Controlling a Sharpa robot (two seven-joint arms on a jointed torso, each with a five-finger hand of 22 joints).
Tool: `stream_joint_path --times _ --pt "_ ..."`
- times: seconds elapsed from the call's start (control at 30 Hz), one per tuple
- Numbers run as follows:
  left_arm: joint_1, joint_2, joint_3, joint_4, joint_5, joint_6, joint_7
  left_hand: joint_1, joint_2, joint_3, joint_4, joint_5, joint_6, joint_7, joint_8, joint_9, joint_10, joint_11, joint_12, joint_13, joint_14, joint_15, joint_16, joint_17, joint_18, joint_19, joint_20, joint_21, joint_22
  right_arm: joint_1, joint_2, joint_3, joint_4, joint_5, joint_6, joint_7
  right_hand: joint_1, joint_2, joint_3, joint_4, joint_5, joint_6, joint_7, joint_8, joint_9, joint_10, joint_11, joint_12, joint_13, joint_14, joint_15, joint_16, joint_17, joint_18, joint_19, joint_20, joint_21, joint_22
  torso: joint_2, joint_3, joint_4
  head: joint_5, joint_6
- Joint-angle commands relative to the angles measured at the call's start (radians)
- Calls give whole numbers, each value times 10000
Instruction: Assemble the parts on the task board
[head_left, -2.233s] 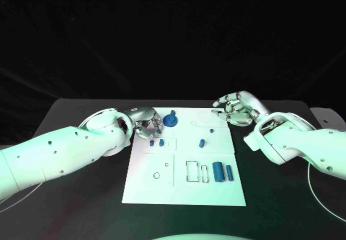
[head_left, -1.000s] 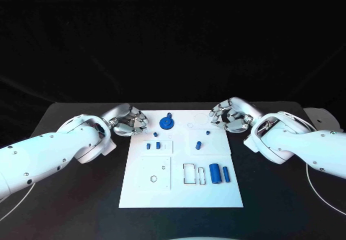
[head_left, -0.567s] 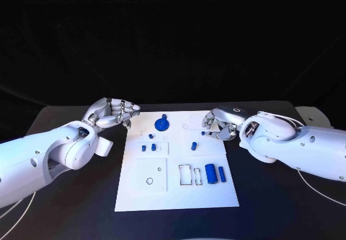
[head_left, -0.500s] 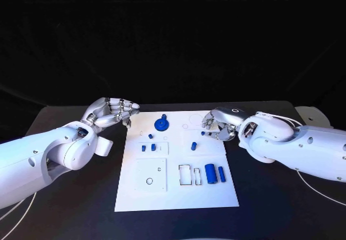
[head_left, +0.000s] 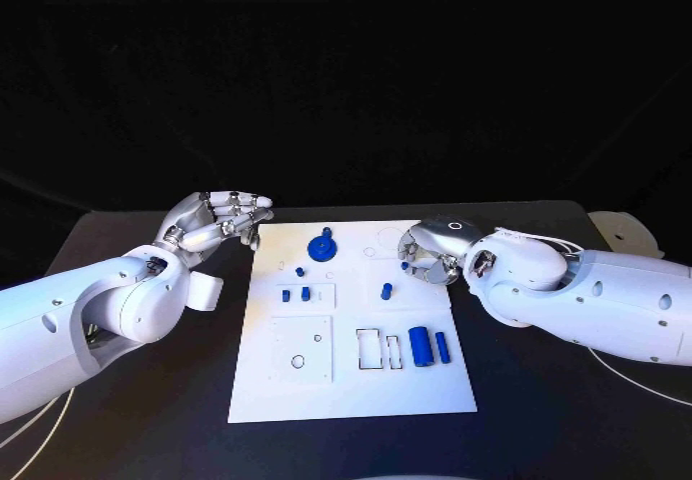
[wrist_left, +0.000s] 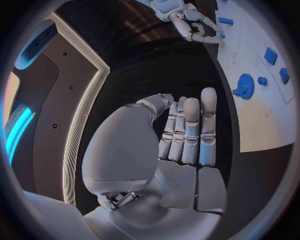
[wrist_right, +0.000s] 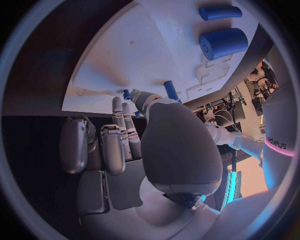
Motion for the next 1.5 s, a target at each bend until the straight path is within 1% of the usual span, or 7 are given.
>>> stream_joint_path --times 0.03,0.7,0.97,1.13,1.33,1.4,1.5 --pt "0 -12 4 69 277 152 271 59 82 -35 -50 1 -81 24 -61 -12 1 9 44 10 -39 -47 -30 -10 156 22 -74 -54 -15 -50 76 -3 -51 -415 286 -191 114 29 147 -37 188 126 -18 -9 3 153 -24 -70 -73 646 22 93 1182 -44 130 -31 148 1068 2 10 -8 8 -21" --pt "1 -87 4 198 271 102 124 125 103 -29 -127 13 -103 58 -81 -25 -79 35 59 19 -32 -40 -18 -29 153 58 -79 -64 -25 -279 459 -11 -400 -638 629 -363 98 115 419 -291 340 515 -139 117 91 679 -163 -122 -194 719 -96 228 1372 -144 333 -118 644 1395 3 34 -16 26 -113" --pt "1 -96 4 210 263 86 89 135 108 -27 -139 15 -108 65 -86 -27 -93 40 62 20 -31 -37 -16 -33 153 65 -79 -64 -26 -371 510 -13 -352 -1057 553 -679 327 532 705 -881 172 973 -292 391 292 1264 -360 -111 -129 738 -277 262 1426 -265 571 -255 1225 1755 -7 26 -15 -5 -133" --pt "1 -100 4 212 260 66 59 160 125 -18 -164 21 -106 73 -87 -29 -104 44 73 26 -30 -34 -14 -39 152 75 -78 -65 -27 -397 500 -13 -309 -1257 433 -809 341 690 890 -1184 288 1049 -328 482 403 1497 -414 -146 -75 742 -332 260 1423 -306 646 -315 1416 1876 -14 25 -9 -22 -137" --pt "1 -107 3 221 257 58 22 182 135 -10 -186 26 -104 77 -88 -30 -113 47 83 30 -31 -33 -13 -45 153 82 -79 -64 -27 -410 482 -13 -264 -1337 219 -827 257 761 1152 -1400 412 1082 -357 515 469 1647 -438 -217 -39 744 -353 257 1421 -326 679 -345 1510 1941 -11 22 -14 -22 -137" --pt "1 -107 3 220 256 56 11 192 138 -7 -198 30 -103 80 -88 -31 -119 50 87 32 -32 -32 -13 -48 153 86 -79 -63 -27 -412 468 -13 -242 -1344 110 -813 217 761 1206 -1442 414 1091 -362 522 484 1677 -443 -236 -31 732 -357 224 1371 -461 919 -349 2103 2264 -16 22 -18 -20 -128" --pt "1 -105 3 216 256 61 -13 195 135 -8 -207 32 -105 85 -91 -33 -133 56 88 32 -33 -30 -14 -51 152 89 -79 -63 -28 -413 435 -11 -201 -1334 -102 -773 133 746 1268 -1495 404 1096 -363 527 505 1705 -443 -275 -21 724 -359 201 1339 -495 981 -353 2257 2349 -13 25 -12 -22 -118"
